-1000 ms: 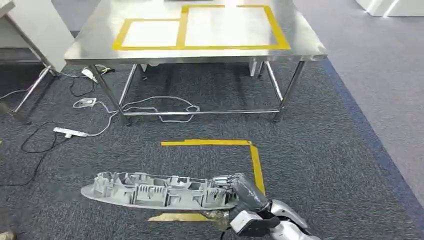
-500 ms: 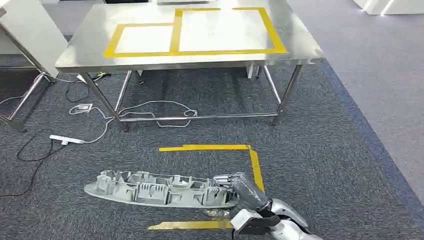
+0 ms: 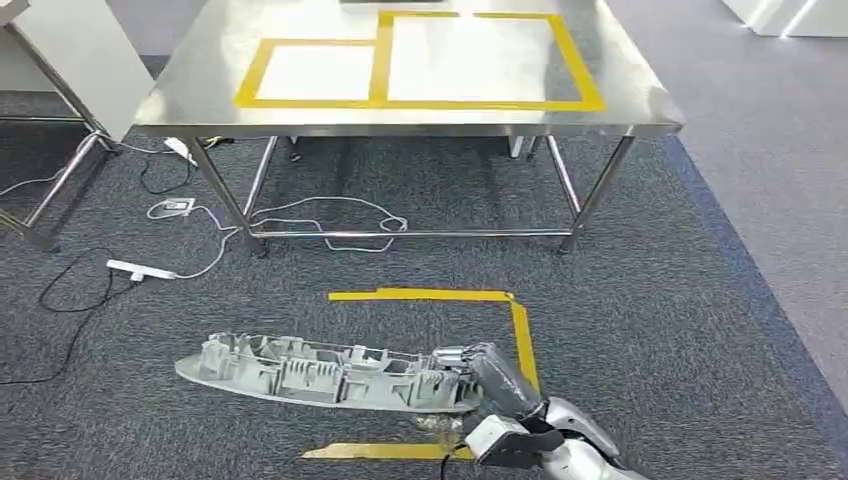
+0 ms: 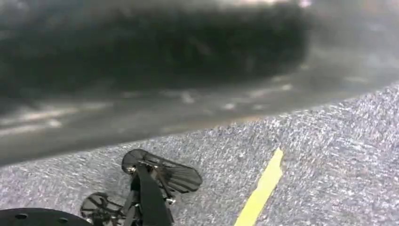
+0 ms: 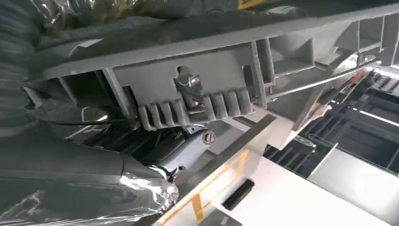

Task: Take the parts from the cabinet and place them on the table.

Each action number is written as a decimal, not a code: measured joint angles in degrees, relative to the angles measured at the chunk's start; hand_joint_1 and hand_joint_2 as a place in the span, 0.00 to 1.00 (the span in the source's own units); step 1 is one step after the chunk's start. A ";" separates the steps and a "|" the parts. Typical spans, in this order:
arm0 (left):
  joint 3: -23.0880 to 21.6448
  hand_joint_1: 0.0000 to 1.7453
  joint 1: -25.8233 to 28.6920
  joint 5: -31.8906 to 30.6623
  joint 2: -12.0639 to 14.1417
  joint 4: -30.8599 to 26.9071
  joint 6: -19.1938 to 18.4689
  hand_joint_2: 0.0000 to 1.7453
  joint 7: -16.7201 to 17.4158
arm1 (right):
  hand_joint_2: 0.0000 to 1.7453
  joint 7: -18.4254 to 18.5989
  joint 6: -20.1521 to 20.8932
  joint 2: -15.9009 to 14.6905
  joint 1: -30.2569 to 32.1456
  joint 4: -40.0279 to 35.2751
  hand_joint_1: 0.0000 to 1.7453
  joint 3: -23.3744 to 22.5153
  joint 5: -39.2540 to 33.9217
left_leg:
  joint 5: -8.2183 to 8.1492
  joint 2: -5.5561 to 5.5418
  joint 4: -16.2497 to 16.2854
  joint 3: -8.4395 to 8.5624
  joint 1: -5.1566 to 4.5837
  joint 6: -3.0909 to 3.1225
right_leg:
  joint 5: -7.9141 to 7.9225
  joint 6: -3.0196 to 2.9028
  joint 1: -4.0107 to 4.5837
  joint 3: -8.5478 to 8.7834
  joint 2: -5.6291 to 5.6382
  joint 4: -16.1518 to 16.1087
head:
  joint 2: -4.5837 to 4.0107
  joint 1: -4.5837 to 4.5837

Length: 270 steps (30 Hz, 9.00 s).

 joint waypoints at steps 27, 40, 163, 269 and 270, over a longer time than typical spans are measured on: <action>0.00 0.00 -0.11 -0.77 0.50 0.02 0.11 0.00 0.39 | 1.00 0.09 -0.07 0.15 0.39 0.17 0.94 -0.13 -0.15 | -0.05 0.11 -2.38 2.29 0.26 -0.12 | -0.62 0.59 0.19 -1.95 0.19 1.57 | 0.00 0.30; 0.04 0.00 -0.35 -1.40 0.48 0.02 -0.15 0.00 0.94 | 1.00 0.61 -0.26 0.35 0.34 0.41 0.94 -0.39 -0.33 | -5.80 0.18 5.68 0.05 0.49 -3.44 | 6.39 -2.82 0.10 7.14 0.08 -15.14 | 0.00 -0.20; 1.62 0.00 -0.86 -6.88 -0.15 0.02 -1.20 0.00 0.09 | 1.00 5.11 -4.46 0.15 1.15 -6.08 0.94 -5.33 0.11 | -7.20 0.48 9.35 -2.47 0.22 -3.02 | 6.66 -3.41 0.57 6.20 0.12 -15.09 | 0.00 -0.35; 2.05 0.00 -1.28 -11.37 0.02 0.09 -2.10 0.00 -1.90 | 1.00 6.56 -29.46 6.41 -6.77 -3.08 0.94 -22.97 5.25 | 1.01 0.38 -0.99 -1.14 -0.04 0.03 | 1.32 -0.72 0.84 4.28 0.34 -8.64 | 0.00 -0.31; 2.12 0.00 -1.34 -11.37 0.02 0.09 -2.08 0.00 -1.90 | 1.00 6.58 -29.46 6.32 -6.75 -3.08 0.94 -22.93 5.11 | 0.88 0.39 -0.99 -1.02 -0.05 0.21 | -0.68 -0.43 0.67 1.78 0.32 -3.92 | 0.00 -0.28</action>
